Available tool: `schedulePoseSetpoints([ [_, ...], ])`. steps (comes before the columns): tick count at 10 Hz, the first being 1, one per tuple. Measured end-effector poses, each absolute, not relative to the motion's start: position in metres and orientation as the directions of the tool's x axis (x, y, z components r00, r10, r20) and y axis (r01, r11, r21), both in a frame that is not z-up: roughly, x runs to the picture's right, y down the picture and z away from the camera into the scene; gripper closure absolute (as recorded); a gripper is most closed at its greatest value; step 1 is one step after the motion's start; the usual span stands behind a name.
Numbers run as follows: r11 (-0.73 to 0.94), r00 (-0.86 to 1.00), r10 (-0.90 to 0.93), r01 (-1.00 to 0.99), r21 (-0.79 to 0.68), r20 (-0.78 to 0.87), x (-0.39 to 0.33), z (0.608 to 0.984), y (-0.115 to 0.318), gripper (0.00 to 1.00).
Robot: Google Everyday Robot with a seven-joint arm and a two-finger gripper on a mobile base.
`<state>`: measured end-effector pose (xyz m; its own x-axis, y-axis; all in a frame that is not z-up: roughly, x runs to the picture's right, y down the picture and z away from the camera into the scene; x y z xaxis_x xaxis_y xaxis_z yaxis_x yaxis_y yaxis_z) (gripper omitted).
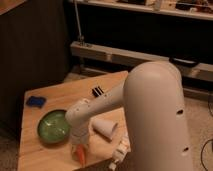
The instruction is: Drag the pepper across the table
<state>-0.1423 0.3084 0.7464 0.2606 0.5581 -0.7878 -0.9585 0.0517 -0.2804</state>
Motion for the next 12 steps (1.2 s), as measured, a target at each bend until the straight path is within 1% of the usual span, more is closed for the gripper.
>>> schedulePoseSetpoints([
  [1, 0.053, 0.261, 0.557, -0.959, -0.279, -0.788, -0.143, 0.747, 0.309, 0.67],
  [2, 0.052, 0.258, 0.557, -0.959, -0.277, -0.790, -0.142, 0.747, 0.309, 0.70],
  [6, 0.037, 0.235, 0.564, -0.965, -0.260, -0.791, -0.138, 0.748, 0.305, 0.70],
  [12, 0.017, 0.198, 0.591, -0.972, -0.233, -0.782, -0.134, 0.775, 0.262, 0.70],
])
